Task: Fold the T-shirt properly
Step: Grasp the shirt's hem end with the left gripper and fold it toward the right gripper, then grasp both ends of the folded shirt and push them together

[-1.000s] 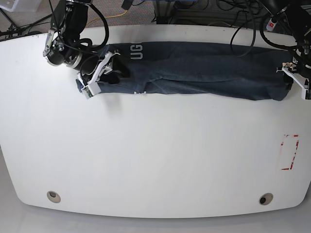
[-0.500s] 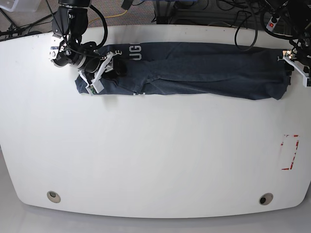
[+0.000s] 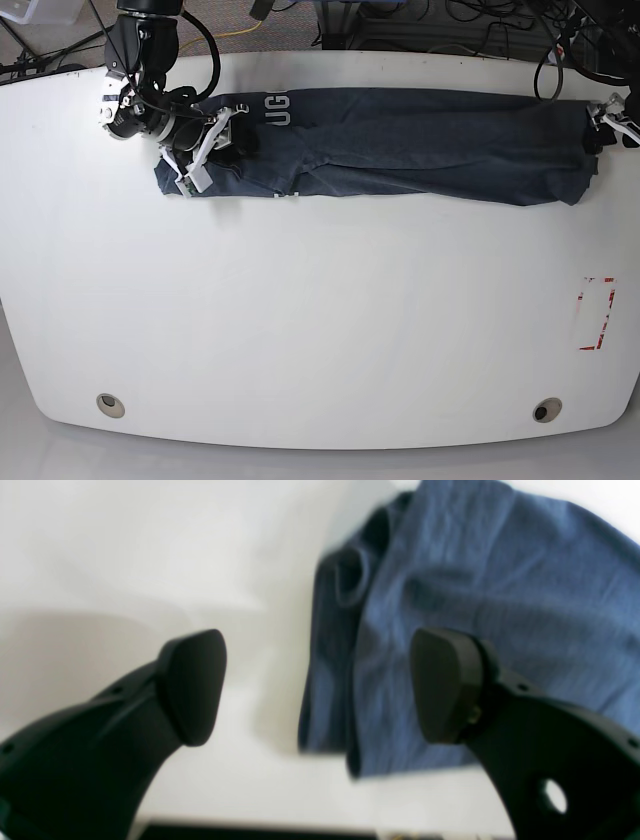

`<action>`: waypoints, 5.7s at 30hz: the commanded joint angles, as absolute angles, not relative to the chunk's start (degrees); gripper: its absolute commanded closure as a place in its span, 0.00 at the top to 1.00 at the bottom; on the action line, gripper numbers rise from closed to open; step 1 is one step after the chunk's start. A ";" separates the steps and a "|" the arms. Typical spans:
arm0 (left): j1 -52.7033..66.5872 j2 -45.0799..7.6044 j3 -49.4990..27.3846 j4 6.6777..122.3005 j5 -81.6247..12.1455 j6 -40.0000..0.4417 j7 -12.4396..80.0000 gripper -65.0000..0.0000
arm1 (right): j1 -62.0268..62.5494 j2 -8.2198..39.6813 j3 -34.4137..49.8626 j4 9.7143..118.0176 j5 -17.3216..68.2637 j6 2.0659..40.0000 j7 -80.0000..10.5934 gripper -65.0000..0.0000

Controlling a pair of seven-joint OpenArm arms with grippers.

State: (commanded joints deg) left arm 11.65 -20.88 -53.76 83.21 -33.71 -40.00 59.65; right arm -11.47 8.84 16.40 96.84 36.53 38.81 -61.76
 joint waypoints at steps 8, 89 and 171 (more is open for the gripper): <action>8.31 -20.53 -53.41 77.85 -33.45 -40.00 59.56 0.86 | -11.38 8.75 16.40 96.84 36.53 38.81 -61.76 0.35; 12.88 -6.81 -9.10 112.31 -46.29 -33.45 59.74 0.23 | -11.38 8.48 16.75 96.66 36.44 38.64 -61.67 0.35; 8.48 -12.62 -11.38 94.64 -36.35 -33.45 61.49 0.09 | -9.45 10.51 32.48 95.08 60.00 29.49 -65.80 0.00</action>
